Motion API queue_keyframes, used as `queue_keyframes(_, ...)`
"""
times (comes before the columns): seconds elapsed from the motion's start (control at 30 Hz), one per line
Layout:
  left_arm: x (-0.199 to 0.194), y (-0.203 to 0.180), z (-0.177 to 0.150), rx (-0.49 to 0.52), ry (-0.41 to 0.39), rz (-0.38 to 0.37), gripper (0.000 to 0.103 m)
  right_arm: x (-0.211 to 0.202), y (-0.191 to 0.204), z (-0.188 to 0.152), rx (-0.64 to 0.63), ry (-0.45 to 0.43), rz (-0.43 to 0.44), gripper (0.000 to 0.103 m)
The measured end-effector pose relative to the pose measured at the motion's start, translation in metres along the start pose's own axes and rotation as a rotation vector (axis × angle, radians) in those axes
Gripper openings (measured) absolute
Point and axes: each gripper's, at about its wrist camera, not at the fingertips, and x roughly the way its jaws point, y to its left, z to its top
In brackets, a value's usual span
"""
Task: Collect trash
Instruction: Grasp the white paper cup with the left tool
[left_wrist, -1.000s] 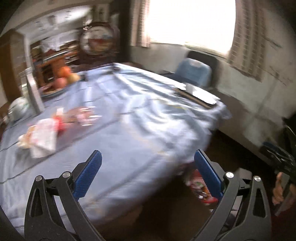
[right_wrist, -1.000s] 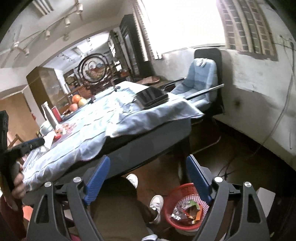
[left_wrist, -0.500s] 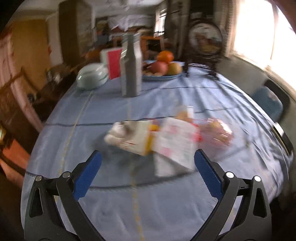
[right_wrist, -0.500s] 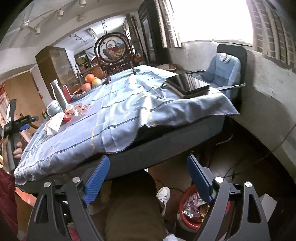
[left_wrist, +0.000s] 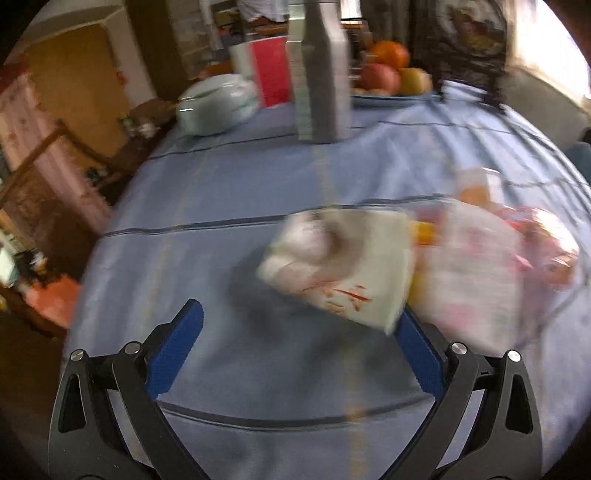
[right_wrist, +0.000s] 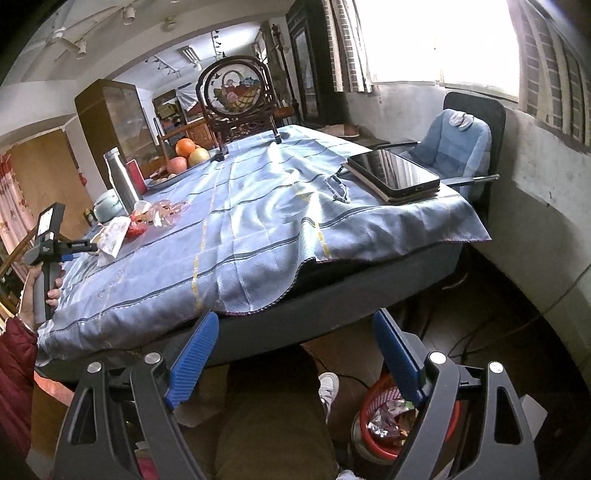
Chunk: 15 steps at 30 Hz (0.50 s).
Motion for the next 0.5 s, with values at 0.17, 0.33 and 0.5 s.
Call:
queue_keyframes(0.17, -0.01, 0.06, -0.008, -0.114, -0.01, 0.026, 0.096, 0.005, -0.002, -0.001, 0.019, 0.004, 0.025, 0.084)
queue_keyframes(0.33, -0.035, 0.057, -0.021, -0.066, -0.057, -0.007, 0.096, 0.01, 0.005, -0.004, 0.017, 0.021, 0.058, 0.084)
queue_keyframes(0.5, -0.053, 0.017, -0.02, 0.025, -0.109, -0.042, 0.096, 0.004, 0.008, -0.005, 0.003, 0.009, 0.046, 0.084)
